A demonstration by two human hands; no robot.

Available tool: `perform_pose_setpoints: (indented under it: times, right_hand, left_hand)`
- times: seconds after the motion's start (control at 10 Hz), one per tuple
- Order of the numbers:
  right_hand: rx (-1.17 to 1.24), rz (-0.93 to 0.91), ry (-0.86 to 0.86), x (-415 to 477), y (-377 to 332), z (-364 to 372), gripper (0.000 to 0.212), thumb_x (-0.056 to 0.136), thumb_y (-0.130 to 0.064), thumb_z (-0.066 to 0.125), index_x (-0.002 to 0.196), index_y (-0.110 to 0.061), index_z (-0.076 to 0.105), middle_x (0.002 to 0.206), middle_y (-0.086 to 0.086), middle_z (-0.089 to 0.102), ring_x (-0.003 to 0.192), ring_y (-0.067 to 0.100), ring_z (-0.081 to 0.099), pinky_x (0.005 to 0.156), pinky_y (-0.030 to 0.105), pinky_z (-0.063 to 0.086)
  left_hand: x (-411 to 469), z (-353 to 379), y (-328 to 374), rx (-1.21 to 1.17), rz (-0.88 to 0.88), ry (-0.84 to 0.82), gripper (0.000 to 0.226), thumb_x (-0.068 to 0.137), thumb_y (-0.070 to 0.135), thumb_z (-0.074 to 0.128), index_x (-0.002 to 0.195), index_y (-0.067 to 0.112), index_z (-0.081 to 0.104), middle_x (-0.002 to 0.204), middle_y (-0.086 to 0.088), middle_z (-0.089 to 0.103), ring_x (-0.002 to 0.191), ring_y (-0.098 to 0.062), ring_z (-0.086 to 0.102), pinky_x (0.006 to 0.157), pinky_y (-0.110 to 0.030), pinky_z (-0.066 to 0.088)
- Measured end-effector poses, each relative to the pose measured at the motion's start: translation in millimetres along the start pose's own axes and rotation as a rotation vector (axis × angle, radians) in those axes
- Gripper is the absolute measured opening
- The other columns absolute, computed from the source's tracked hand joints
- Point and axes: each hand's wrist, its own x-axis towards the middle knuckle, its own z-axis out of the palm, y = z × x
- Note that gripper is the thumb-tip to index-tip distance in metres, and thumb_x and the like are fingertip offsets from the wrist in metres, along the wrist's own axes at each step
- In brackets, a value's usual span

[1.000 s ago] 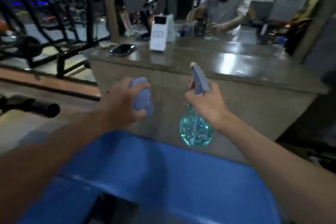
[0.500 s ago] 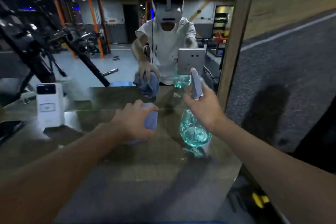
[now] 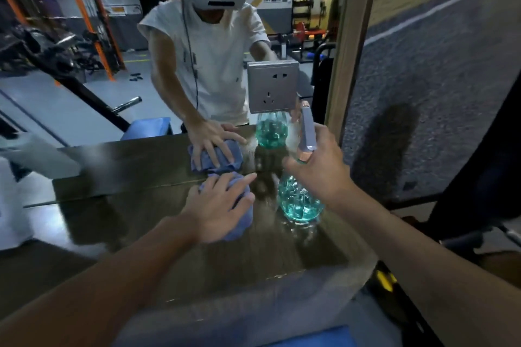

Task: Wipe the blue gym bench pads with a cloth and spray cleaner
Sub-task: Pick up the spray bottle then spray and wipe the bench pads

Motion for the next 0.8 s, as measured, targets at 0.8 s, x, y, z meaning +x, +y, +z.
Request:
perform_pose_setpoints:
  times: [0.8]
  right_hand:
    - [0.136, 0.249, -0.062, -51, -9, -9, 0.074, 0.079, -0.055, 0.075, 0.137, -0.025, 0.041, 0.135, -0.005, 0.049, 0.119, 0.015, 0.051, 0.093, 0.034, 0.046]
  left_hand:
    - [-15, -14, 16, -0.097, -0.08, -0.139, 0.037, 0.099, 0.058, 0.025, 0.119, 0.03, 0.037, 0.144, -0.006, 0.034, 0.137, -0.036, 0.031, 0.106, -0.061, 0.028]
